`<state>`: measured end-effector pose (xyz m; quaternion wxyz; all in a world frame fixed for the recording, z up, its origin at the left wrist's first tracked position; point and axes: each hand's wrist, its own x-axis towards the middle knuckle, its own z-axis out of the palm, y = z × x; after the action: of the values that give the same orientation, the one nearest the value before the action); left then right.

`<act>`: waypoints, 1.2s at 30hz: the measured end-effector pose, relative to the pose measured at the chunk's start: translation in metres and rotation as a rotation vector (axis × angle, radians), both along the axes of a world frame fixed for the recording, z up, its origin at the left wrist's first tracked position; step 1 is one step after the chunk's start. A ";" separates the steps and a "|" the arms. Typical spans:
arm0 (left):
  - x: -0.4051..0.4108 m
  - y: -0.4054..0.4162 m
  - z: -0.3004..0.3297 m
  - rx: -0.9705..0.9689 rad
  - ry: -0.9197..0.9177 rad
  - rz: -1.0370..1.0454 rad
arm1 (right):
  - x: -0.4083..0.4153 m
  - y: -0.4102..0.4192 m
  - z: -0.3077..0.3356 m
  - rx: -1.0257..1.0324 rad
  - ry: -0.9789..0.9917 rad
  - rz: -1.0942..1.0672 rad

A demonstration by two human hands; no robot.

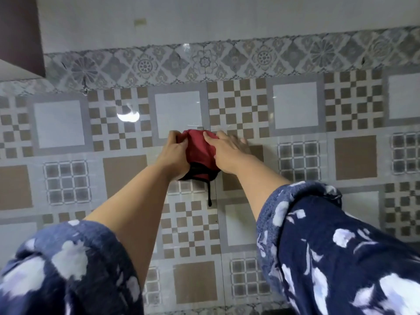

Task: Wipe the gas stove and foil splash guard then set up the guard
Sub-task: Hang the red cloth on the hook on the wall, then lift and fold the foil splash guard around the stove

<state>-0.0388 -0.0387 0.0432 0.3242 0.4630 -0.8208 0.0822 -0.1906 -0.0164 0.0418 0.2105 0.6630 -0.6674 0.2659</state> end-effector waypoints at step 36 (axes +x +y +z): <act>0.251 0.296 -0.312 0.895 -0.036 0.105 | 0.231 0.252 -0.288 0.800 -0.245 0.269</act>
<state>0.2119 0.2572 -0.2687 0.0732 0.5970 -0.7566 -0.2566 0.0401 0.2354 -0.2465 -0.1798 0.7368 -0.6457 0.0882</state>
